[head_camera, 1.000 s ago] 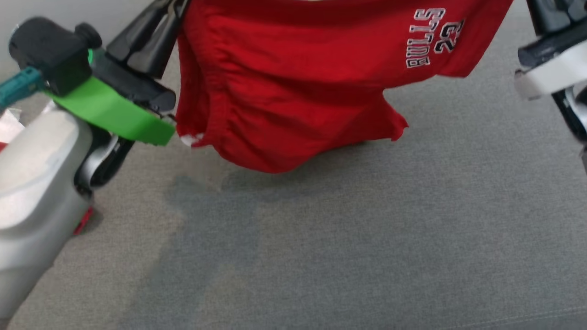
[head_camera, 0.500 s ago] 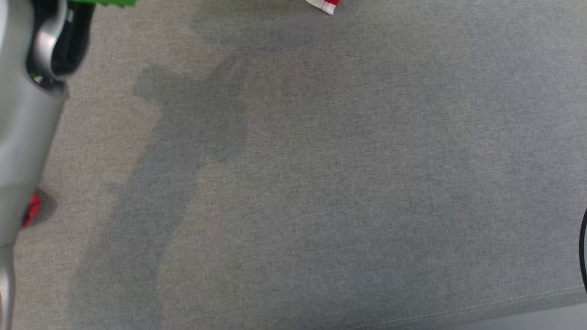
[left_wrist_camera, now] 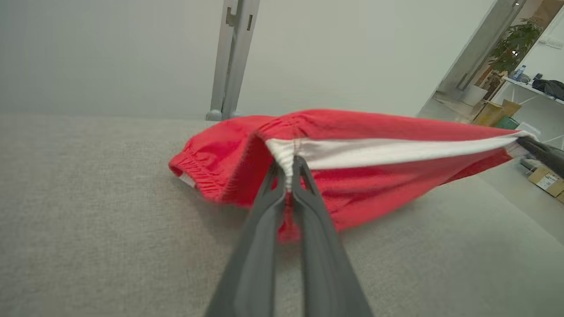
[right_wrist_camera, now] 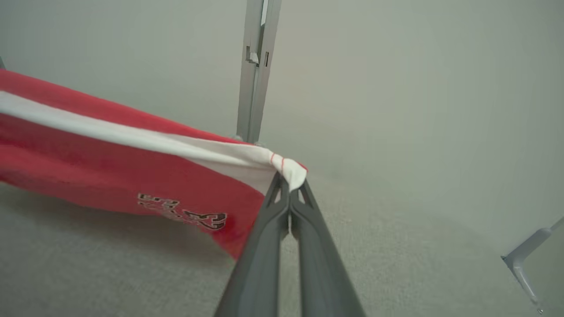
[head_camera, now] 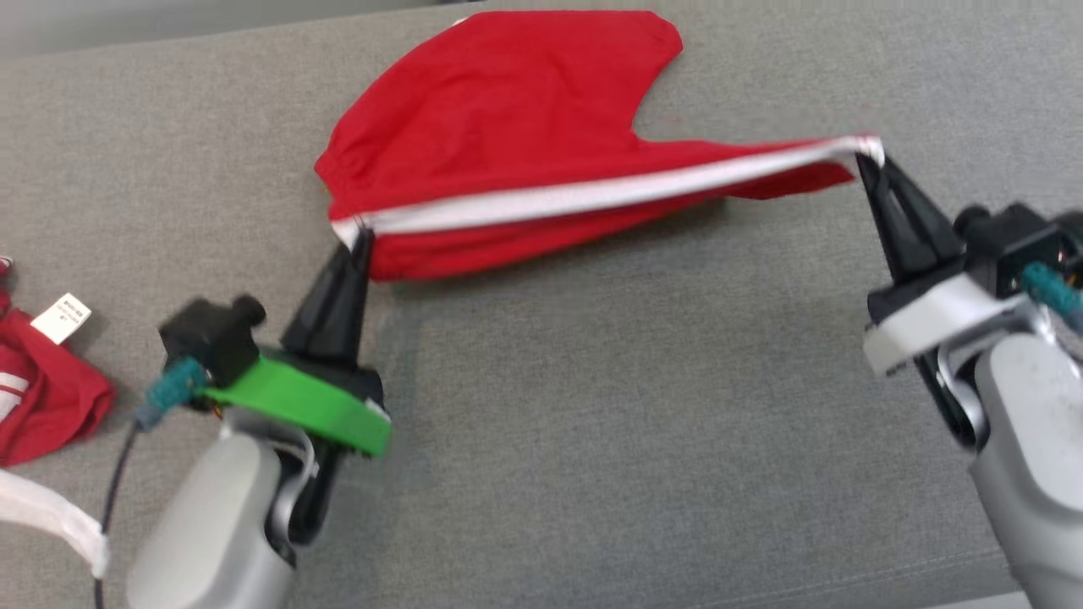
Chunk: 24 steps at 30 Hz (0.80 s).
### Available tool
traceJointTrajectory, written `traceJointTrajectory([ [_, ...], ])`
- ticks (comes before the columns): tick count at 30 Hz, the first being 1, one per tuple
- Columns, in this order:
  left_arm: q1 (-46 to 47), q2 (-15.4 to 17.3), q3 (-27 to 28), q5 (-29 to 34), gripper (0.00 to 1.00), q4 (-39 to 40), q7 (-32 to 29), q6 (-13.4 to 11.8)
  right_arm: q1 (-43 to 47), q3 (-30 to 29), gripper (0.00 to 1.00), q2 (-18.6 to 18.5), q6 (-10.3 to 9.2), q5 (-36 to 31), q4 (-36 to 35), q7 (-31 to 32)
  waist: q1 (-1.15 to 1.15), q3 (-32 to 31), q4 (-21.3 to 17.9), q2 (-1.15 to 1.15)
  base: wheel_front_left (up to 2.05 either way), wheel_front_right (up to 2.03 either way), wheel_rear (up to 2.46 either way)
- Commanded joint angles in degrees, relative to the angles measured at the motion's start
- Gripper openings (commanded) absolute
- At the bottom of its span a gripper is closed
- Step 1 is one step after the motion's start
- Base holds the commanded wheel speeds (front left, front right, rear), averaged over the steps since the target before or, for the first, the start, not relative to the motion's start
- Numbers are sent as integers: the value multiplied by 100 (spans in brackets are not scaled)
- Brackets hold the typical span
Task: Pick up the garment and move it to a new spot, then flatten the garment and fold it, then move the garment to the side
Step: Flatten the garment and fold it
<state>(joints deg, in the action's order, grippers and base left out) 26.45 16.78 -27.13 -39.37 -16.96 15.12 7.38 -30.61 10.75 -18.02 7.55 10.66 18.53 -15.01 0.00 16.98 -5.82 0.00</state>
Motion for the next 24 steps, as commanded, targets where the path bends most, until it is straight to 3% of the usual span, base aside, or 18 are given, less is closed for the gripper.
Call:
traceJointTrajectory([
  [1, -316, -57, 50, 66, 0, -3, 4, 17, 329, -113, 0, 6, -12, 71, -39, -23, 0, -314, 51, 0, 0, 0, 0],
  [11, -2189, -699, 538, 269, 0, 89, 5, 3, 2285, -663, 0, 289, -17, 195, -343, -24, 0, -1231, 249, 0, 0, 0, 0],
  [24, -3253, -749, 345, 411, 0, 444, 5, 3, 3672, -1024, 0, 262, -17, 287, -961, -24, 0, -1695, 500, 0, 0, 0, 0],
])
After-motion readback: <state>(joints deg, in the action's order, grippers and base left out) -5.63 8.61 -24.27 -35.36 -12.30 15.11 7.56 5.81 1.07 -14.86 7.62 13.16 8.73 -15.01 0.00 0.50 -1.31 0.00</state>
